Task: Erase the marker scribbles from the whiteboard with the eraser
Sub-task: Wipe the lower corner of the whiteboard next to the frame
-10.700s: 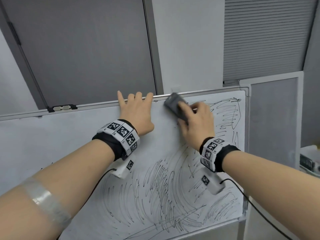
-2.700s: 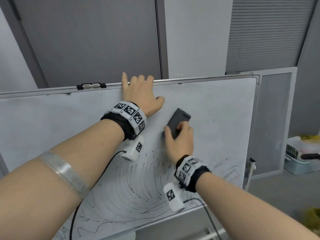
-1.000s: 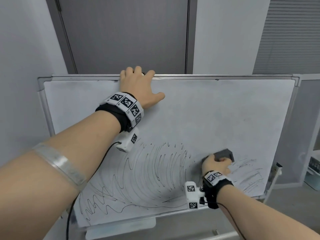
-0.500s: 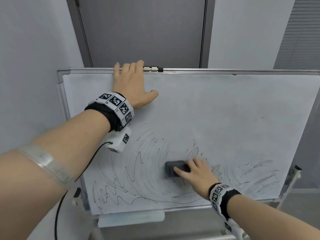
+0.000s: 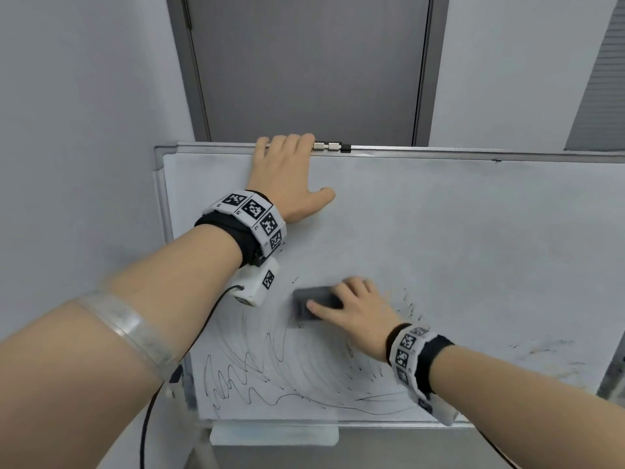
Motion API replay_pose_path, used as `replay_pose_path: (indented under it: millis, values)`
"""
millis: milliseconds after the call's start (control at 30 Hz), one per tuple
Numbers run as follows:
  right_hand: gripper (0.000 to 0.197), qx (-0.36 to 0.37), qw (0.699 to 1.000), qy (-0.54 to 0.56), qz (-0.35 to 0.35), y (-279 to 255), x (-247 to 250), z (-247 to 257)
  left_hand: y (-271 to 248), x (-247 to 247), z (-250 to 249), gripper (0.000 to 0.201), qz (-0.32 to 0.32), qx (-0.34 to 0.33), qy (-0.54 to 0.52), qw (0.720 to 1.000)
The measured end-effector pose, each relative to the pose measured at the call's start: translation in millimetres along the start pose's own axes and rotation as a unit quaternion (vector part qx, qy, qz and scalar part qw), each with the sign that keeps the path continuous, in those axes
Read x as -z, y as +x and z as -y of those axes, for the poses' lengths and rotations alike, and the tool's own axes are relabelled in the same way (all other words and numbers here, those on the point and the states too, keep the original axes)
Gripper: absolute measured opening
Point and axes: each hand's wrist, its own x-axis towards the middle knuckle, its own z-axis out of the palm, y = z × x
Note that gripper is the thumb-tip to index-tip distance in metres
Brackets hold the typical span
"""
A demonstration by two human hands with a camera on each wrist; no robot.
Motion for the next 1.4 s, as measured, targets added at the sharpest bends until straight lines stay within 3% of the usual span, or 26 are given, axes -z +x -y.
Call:
replay_pose_path:
  millis: [67, 100, 167, 267, 367, 433, 467, 533, 600, 633, 733, 867, 933, 1000, 1067, 1100, 1167, 1233, 1300, 1400]
  values:
    - [0.077, 0.083, 0.991, -0.025, 0.102, -22.3, -12.7, 12.6, -0.2, 4.8, 4.2, 0.070, 0.004, -0.011, 0.000, 1.000]
    - [0.077, 0.094, 0.989, -0.025, 0.107, -25.2, -14.4, 12.3, -0.7, 6.2, 5.3, 0.070, 0.007, -0.012, 0.002, 1.000]
    - [0.083, 0.070, 0.995, -0.029, 0.058, -11.9, -8.4, 6.2, -2.0, 8.3, 9.8, 0.067, 0.007, 0.011, 0.018, 1.000]
    - [0.087, -0.045, 0.996, -0.013, -0.070, 30.3, 20.2, -15.4, -7.1, 13.3, 27.6, 0.065, -0.009, 0.091, 0.050, 0.995]
    - [0.074, -0.141, 0.977, 0.024, -0.159, 68.4, 48.5, -35.2, -15.3, 17.5, 53.5, 0.066, -0.006, 0.133, 0.066, 0.989]
    - [0.067, -0.158, 0.970, 0.034, -0.181, 75.1, 47.0, -31.1, -21.6, 17.8, 64.0, 0.065, -0.008, 0.131, 0.067, 0.989]
    - [0.067, -0.123, 0.978, 0.026, -0.166, 71.3, 38.9, -22.7, -24.3, 17.5, 66.9, 0.064, -0.012, 0.127, 0.064, 0.990]
    - [0.067, 0.039, 0.997, -0.008, -0.062, 50.0, 12.6, 2.9, -26.9, 17.6, 67.9, 0.064, -0.009, 0.123, 0.053, 0.991]
    - [0.066, 0.164, 0.983, -0.050, 0.069, 25.3, -10.5, 29.2, -25.7, 17.9, 65.7, 0.064, 0.001, 0.118, 0.044, 0.992]
    - [0.069, 0.178, 0.978, -0.057, 0.093, 21.4, -15.5, 36.8, -25.3, 18.8, 66.0, 0.064, 0.003, 0.116, 0.046, 0.992]
    - [0.076, 0.127, 0.990, -0.054, 0.033, 51.3, -7.0, 37.2, -27.8, 22.7, 69.9, 0.063, 0.009, 0.121, 0.052, 0.991]
    - [0.078, -0.070, 0.991, -0.019, -0.115, 124.8, 44.6, 15.7, -31.8, 22.2, 69.3, 0.065, 0.000, 0.097, 0.060, 0.994]
    - [0.074, -0.119, 0.983, -0.005, -0.141, 142.8, 51.7, 19.0, -31.9, 22.1, 69.2, 0.065, -0.007, 0.101, 0.054, 0.993]
    - [0.069, -0.034, 0.994, -0.006, -0.104, 135.5, 37.6, 35.2, -32.6, 22.9, 72.3, 0.065, -0.010, 0.104, 0.052, 0.993]
    - [0.061, 0.099, 0.994, -0.032, -0.010, 107.4, 13.2, 55.5, -34.6, 23.4, 77.0, 0.064, -0.006, 0.095, 0.052, 0.994]
    - [0.060, 0.131, 0.990, -0.040, 0.031, 95.6, 5.8, 62.9, -36.5, 23.9, 80.5, 0.064, -0.007, 0.088, 0.053, 0.995]
    - [0.065, 0.121, 0.991, -0.031, 0.047, 91.4, 2.4, 64.5, -41.3, 24.3, 86.0, 0.065, -0.012, 0.086, 0.055, 0.995]
    - [0.072, 0.078, 0.997, -0.021, -0.006, 112.1, 12.0, 58.2, -47.7, 24.0, 94.5, 0.066, -0.036, 0.112, 0.059, 0.991]
    - [0.072, 0.029, 0.997, -0.001, -0.073, 140.9, 31.3, 46.7, -56.7, 21.6, 106.1, 0.066, -0.078, 0.170, 0.046, 0.981]
    - [0.072, -0.022, 0.991, 0.019, -0.128, 180.4, 55.9, 36.5, -79.4, 12.8, 130.3, 0.064, -0.151, 0.295, -0.018, 0.943]
